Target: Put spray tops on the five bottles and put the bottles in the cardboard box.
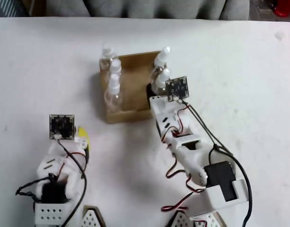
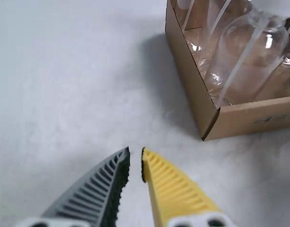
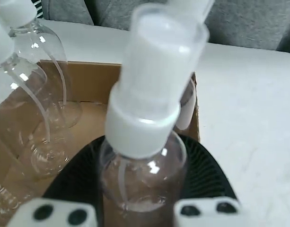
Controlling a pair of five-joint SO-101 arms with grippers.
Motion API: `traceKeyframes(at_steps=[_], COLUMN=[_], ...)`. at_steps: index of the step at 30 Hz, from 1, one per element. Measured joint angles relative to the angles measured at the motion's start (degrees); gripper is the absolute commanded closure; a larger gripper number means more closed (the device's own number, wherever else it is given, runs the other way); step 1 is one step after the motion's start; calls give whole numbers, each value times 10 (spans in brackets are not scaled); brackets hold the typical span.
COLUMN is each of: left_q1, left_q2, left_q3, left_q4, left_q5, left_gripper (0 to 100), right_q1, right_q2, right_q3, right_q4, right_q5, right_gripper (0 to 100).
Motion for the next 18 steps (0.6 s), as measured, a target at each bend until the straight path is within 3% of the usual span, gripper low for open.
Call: traceKeyframes(at_steps=[7, 18], left_q1=[0, 0], left_q2=[0, 0], left_q3=[0, 0], left_q4=[0, 0], left_q5=[0, 0], left_gripper=[947, 947], right_q1=[-9, -19], right_q2=[0, 2], right_q3=[0, 1], right_q4=[0, 0], right_q5=[0, 0], right_gripper=[807, 789])
